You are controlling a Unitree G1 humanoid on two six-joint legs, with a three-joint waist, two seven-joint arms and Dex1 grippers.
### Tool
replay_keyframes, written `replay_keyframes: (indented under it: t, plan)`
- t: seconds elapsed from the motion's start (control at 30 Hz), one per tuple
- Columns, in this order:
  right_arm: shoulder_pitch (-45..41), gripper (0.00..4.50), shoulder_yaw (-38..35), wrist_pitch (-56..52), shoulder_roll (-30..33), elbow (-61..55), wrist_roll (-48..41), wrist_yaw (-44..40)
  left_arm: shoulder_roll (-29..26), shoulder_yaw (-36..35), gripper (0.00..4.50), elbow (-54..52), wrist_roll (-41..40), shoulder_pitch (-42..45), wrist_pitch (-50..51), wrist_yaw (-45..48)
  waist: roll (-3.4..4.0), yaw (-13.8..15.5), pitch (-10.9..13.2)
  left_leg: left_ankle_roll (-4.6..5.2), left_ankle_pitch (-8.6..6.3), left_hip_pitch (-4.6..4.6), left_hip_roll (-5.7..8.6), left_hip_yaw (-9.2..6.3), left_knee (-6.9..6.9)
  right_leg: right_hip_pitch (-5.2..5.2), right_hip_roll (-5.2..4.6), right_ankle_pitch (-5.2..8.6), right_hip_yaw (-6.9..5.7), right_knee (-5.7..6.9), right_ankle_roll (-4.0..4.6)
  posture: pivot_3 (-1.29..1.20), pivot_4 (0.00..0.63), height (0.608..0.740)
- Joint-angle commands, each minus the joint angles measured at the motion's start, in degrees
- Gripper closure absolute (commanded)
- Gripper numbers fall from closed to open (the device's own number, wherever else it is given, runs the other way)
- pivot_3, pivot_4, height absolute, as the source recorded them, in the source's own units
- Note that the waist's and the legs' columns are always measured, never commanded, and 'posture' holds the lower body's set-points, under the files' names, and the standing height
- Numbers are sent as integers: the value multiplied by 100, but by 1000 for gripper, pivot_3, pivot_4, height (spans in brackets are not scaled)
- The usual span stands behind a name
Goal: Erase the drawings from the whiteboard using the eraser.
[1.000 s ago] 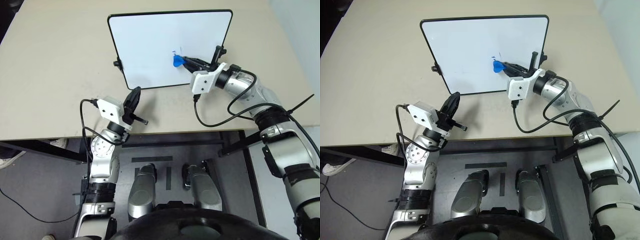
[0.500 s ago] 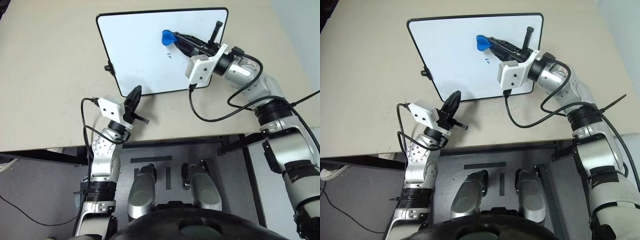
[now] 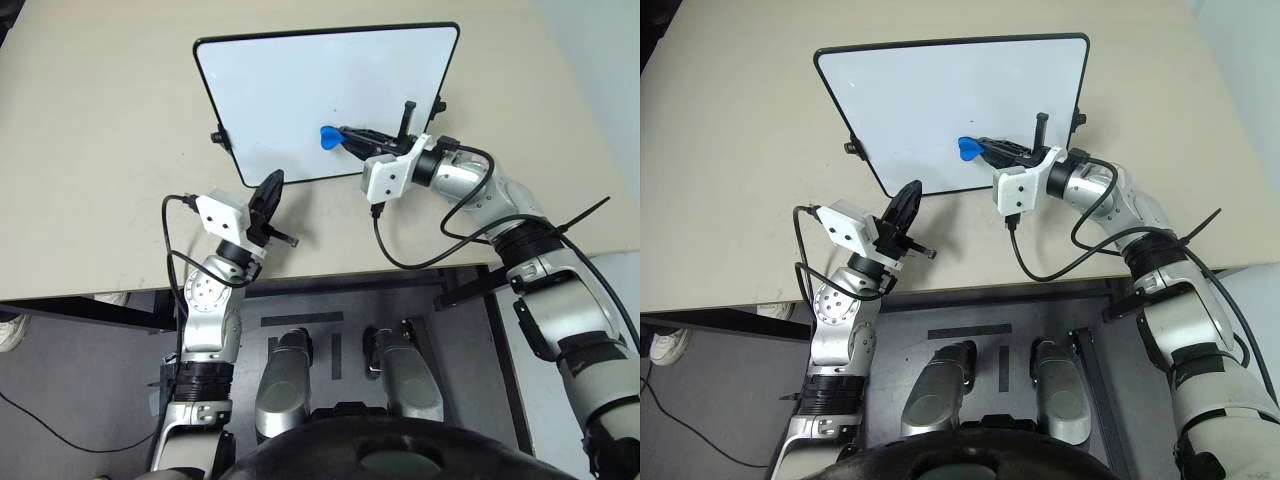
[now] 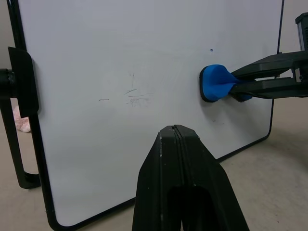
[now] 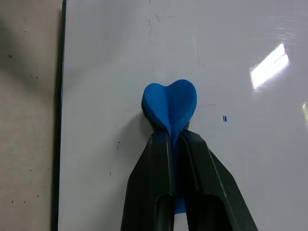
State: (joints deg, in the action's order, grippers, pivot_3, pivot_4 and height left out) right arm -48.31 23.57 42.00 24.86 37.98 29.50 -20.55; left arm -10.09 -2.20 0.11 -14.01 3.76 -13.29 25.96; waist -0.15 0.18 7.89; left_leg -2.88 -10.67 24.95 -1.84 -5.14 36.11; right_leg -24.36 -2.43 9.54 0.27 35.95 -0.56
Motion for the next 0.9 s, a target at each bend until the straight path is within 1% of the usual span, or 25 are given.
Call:
replay_keyframes:
  t: [0.03,0.3,0.5,0.67,0.9]
  plan:
    - [-147,4492,-177,-73,39,-72,12,252,-9,-22,4500,-61,-28,45,-105,31,0,0,0,0,0,0,0,0,0,0,0,0,0,0,0,0,150,740]
    - [-258,4492,-380,95,3,-528,-131,554,-23,-33,4500,-71,-30,-17,-104,51,0,-1,0,0,0,5,0,0,0,-10,0,0,0,0,-1,0,150,740]
    - [-155,4492,-404,34,4,-751,-157,509,-12,-23,4500,-69,-30,-17,-110,51,0,4,0,-1,0,9,0,1,0,-10,0,8,0,-3,-13,0,150,740]
    - [73,4492,-303,-79,91,-665,-99,356,-2,-15,4500,-65,-25,-4,-114,47,0,4,0,5,-2,13,0,0,0,-17,0,15,-1,-4,-17,0,150,740]
    - [347,4492,-284,-162,290,-433,68,400,-10,-17,4500,-48,-26,21,-111,56,0,18,0,1,-5,12,0,1,1,-14,-1,10,-1,-2,-9,0,150,740]
